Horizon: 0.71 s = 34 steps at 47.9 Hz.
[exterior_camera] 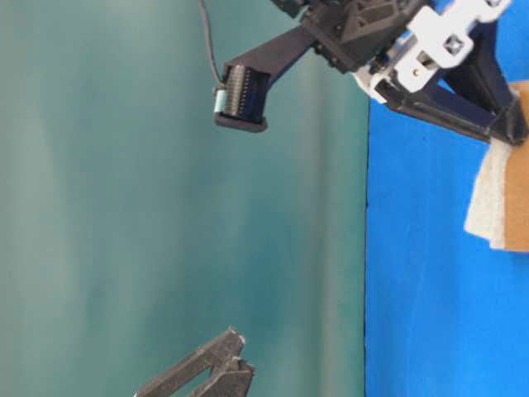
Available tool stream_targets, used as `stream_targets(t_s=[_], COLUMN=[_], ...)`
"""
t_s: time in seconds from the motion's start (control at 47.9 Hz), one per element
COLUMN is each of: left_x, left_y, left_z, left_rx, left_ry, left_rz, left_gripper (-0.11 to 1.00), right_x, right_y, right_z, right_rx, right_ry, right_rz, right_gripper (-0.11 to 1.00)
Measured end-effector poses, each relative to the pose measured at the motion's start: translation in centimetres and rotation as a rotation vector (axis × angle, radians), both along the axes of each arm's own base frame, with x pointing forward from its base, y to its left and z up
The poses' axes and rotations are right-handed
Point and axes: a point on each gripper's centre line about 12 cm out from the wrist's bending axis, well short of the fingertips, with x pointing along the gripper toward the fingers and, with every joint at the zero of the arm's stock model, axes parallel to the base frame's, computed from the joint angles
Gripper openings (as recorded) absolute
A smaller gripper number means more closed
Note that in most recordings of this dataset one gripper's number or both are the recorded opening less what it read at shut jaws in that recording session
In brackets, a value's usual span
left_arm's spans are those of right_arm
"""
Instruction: Hand over the sponge with the left arm and wipe it with the right arm.
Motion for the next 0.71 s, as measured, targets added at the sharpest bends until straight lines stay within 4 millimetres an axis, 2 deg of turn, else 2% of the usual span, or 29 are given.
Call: stream_targets(t_s=[0.23, 0.355, 0.71], left_x=[0.0, 0.0, 0.1], left_y=[0.0, 0.0, 0.0], left_z=[0.0, 0.0, 0.0], left_rx=[0.003, 0.001, 0.009], left_ry=[-0.002, -0.002, -0.005], left_rz=[-0.001, -0.002, -0.005], left_gripper=[0.89, 0.89, 0.89], right_x=[0.0, -0.1, -1.4], right_y=[-0.8, -2.2, -10.3], right_z=[-0.1, 0.0, 0.4], right_rx=[0.000, -0.002, -0.069], right_ry=[-0.003, -0.012, -0.053], right_rz=[-0.021, -0.059, -0.221], right_gripper=[0.26, 0.25, 0.25])
